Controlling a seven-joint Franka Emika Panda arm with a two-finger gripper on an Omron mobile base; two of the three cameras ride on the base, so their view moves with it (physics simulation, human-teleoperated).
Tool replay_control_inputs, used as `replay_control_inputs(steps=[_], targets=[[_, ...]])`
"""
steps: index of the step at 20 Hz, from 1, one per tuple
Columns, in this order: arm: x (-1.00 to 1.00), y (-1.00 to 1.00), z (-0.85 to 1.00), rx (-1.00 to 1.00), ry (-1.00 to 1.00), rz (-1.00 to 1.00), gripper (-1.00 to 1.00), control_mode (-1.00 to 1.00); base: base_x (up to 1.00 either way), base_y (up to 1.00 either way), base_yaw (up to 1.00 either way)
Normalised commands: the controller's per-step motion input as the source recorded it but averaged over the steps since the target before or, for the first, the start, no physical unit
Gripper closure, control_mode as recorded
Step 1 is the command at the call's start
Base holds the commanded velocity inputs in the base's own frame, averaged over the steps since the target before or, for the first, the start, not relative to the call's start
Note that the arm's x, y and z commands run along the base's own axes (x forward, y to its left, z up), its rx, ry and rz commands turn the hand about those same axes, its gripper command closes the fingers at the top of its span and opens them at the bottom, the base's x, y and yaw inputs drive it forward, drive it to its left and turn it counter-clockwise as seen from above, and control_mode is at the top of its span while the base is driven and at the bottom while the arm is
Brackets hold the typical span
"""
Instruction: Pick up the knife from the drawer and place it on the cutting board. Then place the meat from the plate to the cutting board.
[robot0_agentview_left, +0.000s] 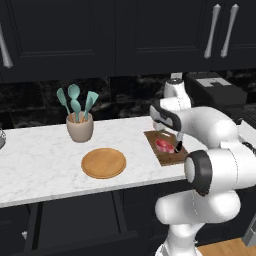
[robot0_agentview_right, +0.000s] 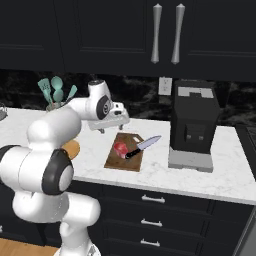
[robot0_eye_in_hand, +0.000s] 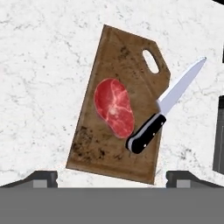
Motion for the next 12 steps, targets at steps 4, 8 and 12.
replay_control_inputs(steps=[4,8,12], targets=[[-0.78,0.35,0.59,0.0,-0.23,0.0,-1.0,-1.0,0.0,0.0,0.0],[-0.57,0.25,0.27,0.0,-0.2,0.0,-1.0,-1.0,0.0,0.0,0.0],[-0.4,0.11,0.33,0.0,-0.18,0.03,-1.0,-1.0,0.0,0.0,0.0]])
